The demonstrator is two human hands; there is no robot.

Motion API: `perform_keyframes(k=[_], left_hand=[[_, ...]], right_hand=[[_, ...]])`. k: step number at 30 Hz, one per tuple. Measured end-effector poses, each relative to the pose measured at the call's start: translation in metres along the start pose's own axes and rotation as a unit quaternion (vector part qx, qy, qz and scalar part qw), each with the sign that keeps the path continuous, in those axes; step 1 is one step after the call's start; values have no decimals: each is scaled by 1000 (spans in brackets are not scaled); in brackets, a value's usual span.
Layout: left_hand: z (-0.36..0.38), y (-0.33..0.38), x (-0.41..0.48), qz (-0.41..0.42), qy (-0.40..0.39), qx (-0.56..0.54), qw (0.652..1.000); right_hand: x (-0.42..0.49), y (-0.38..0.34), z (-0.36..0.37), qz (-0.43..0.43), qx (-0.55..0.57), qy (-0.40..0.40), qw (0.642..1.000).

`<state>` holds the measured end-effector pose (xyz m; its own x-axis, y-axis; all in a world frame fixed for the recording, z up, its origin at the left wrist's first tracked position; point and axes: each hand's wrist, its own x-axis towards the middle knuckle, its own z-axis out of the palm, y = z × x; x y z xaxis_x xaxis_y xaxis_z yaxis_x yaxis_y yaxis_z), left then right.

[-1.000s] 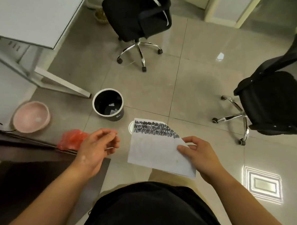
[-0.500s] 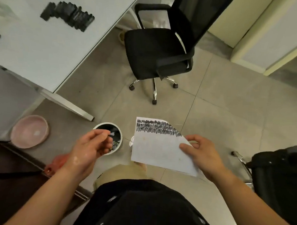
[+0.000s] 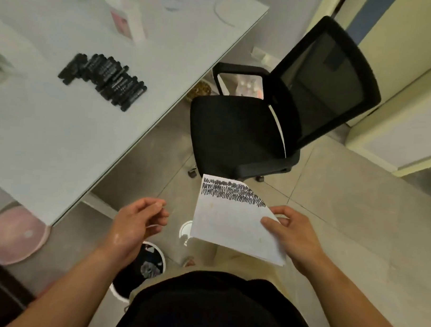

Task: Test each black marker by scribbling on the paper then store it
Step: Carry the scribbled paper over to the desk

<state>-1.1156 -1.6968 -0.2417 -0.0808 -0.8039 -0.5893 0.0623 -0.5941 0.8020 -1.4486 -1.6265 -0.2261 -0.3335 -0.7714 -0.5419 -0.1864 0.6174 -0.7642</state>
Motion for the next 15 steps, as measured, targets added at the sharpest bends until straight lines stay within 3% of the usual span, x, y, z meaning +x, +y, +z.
perform_keyframes(k=[7, 15], left_hand=[[-11, 55, 77, -6, 108, -69, 992], [-41, 98, 120, 5, 241, -146, 960]], right_hand=[[143, -87, 26, -31, -61, -80, 994], [269, -196, 86, -105, -180, -203, 957]])
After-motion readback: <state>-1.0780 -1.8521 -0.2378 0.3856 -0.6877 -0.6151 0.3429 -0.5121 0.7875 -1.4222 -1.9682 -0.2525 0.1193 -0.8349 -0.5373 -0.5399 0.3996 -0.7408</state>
